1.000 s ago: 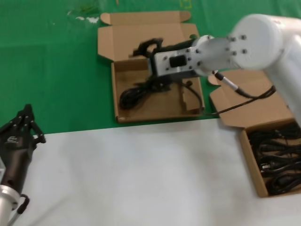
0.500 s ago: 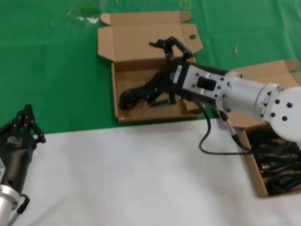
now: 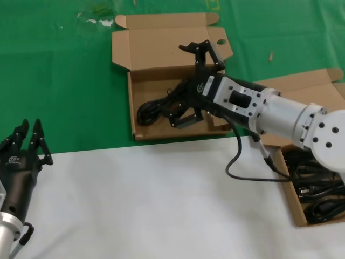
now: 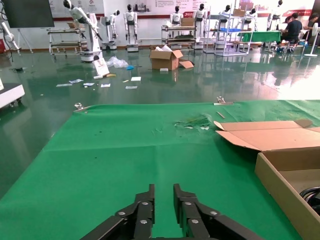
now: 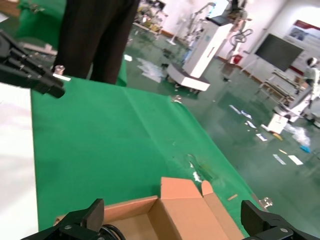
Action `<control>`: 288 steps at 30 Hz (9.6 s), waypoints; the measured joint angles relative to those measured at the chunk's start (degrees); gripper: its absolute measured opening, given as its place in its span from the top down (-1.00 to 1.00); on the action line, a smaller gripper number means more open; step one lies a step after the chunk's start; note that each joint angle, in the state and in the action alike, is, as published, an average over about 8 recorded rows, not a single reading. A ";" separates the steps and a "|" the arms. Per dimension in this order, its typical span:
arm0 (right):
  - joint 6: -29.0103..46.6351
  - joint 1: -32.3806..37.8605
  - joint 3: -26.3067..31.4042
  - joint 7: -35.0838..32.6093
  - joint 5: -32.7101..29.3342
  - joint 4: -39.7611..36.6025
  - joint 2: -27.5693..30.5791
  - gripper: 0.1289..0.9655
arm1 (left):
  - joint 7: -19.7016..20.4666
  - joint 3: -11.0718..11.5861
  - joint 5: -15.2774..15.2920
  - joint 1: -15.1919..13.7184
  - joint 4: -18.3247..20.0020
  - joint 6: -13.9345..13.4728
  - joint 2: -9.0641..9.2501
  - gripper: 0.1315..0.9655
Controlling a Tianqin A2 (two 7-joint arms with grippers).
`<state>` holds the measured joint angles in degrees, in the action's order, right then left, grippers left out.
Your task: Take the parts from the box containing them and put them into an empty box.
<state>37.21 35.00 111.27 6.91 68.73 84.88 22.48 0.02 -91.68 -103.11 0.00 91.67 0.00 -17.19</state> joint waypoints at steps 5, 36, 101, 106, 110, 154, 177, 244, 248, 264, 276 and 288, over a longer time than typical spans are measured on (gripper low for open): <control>-2.39 -2.24 -1.26 -0.45 2.21 0.44 -0.34 -0.92 | 0.00 0.00 0.00 0.00 0.00 0.00 0.00 0.72; -18.74 -17.62 -9.87 -3.49 17.33 3.43 -2.67 -1.00 | -0.02 0.00 -0.01 0.00 0.00 0.00 0.00 -0.64; -35.88 -33.75 -18.90 -6.67 33.17 6.56 -5.10 -1.00 | -0.02 0.00 -0.02 0.00 0.00 0.00 0.00 -1.00; -35.88 -33.75 -18.90 -6.67 33.17 6.56 -5.10 -1.00 | -0.02 0.00 -0.02 0.00 0.00 0.00 0.00 -1.00; -35.88 -33.75 -18.90 -6.67 33.17 6.56 -5.10 -1.00 | -0.02 0.00 -0.02 0.00 0.00 0.00 0.00 -1.00; -35.88 -33.75 -18.90 -6.67 33.17 6.56 -5.10 -1.00 | -0.02 0.00 -0.02 0.00 0.00 0.00 0.00 -1.00; -35.88 -33.75 -18.90 -6.67 33.17 6.56 -5.10 -1.00 | -0.02 0.00 -0.02 0.00 0.00 0.00 0.00 -1.00; -35.88 -33.75 -18.90 -6.67 33.17 6.56 -5.10 -1.00 | -0.02 0.00 -0.02 0.00 0.00 0.00 0.00 -1.00; -35.88 -33.75 -18.90 -6.67 33.17 6.56 -5.10 -1.00 | -0.02 0.00 -0.02 0.00 0.00 0.00 0.00 -1.00; -35.88 -33.75 -18.90 -6.67 33.17 6.56 -5.10 -1.00 | -0.02 0.00 -0.02 0.00 0.00 0.00 0.00 -1.00; -35.88 -33.75 -18.90 -6.67 33.17 6.56 -5.10 -1.00 | -0.02 0.00 -0.02 0.00 0.00 0.00 0.00 -1.00; -35.88 -33.75 -18.90 -6.67 33.17 6.56 -5.10 -1.00 | -0.02 0.00 -0.02 0.00 0.00 0.00 0.00 -1.00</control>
<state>1.33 1.25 92.37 0.25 101.90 91.43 17.38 0.00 -91.67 -103.13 0.00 91.67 0.00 -17.19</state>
